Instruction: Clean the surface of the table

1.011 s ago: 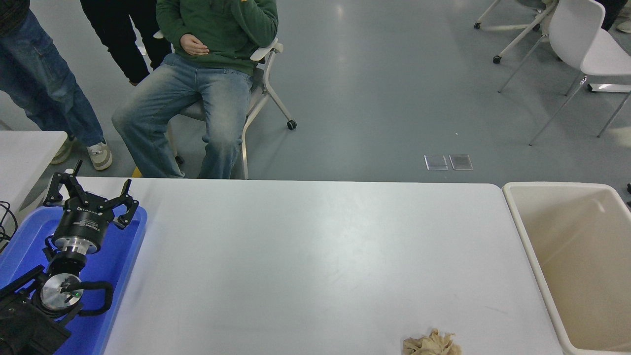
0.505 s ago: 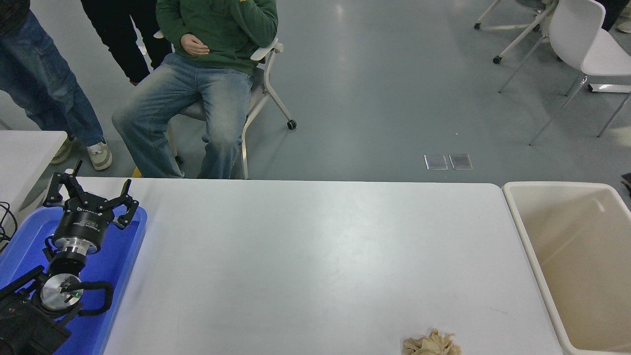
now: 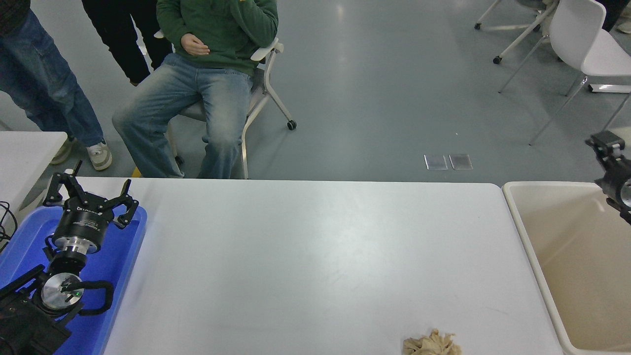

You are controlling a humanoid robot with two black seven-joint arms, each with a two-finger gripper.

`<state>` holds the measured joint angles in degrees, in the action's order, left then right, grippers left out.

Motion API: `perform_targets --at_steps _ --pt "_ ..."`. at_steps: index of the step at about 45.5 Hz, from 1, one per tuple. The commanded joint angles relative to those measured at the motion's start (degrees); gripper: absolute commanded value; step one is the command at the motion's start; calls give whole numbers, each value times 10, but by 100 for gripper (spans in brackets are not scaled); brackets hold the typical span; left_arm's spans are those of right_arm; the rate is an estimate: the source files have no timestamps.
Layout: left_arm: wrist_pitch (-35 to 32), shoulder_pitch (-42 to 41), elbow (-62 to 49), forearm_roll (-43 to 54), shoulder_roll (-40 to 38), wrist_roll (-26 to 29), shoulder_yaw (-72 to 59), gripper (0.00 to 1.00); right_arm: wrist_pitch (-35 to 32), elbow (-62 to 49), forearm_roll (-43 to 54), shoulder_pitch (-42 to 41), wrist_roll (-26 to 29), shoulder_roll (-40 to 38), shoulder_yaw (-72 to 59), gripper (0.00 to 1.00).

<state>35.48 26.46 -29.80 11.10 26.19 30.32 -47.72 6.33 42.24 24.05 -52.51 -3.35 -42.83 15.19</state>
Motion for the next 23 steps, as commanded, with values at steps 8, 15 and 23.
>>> perform_targets --at_steps 8,15,23 --pt "0 0 0 1 0 0 0 100 -21 116 3 -8 -3 -13 56 100" --pt "0 0 0 1 0 0 0 100 -22 169 3 -8 -3 -13 62 100" --pt "0 0 0 0 0 0 0 100 -26 204 3 -8 -3 -10 62 100"
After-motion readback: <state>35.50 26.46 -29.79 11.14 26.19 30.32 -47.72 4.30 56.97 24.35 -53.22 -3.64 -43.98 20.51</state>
